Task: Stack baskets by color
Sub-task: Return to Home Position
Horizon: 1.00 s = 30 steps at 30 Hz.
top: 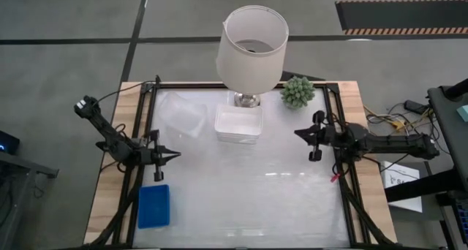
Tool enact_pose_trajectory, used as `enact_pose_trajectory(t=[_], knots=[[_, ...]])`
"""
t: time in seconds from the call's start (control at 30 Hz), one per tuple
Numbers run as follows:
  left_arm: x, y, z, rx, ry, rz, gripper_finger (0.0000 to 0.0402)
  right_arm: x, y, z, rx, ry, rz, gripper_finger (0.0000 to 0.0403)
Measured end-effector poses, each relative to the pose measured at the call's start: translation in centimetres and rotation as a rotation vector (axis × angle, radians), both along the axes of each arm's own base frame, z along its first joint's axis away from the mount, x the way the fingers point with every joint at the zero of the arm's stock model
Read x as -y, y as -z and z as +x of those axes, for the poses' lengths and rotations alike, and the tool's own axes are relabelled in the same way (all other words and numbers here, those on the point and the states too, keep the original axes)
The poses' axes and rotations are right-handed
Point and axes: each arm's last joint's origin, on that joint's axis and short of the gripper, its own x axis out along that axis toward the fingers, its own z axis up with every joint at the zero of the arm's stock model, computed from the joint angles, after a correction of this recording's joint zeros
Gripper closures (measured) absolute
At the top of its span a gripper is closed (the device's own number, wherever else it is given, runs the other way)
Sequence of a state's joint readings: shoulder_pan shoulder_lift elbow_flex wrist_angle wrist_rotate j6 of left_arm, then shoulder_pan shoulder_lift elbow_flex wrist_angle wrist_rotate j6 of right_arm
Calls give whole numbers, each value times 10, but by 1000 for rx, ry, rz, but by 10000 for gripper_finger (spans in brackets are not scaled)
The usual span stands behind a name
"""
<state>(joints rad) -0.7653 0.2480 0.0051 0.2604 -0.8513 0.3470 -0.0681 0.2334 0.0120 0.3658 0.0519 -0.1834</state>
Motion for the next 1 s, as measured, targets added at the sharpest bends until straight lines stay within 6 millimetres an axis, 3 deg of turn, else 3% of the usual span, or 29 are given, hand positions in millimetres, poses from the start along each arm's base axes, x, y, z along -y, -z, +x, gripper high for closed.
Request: enact_pose_trajectory(t=[0.2, 1.0], knots=[[1, 2, 1, -12, 0, 12, 402, 0, 3, 1, -25, -9, 80, 394], [2, 4, 2, -28, -1, 27, 402, 0, 3, 1, -26, -9, 78, 394]])
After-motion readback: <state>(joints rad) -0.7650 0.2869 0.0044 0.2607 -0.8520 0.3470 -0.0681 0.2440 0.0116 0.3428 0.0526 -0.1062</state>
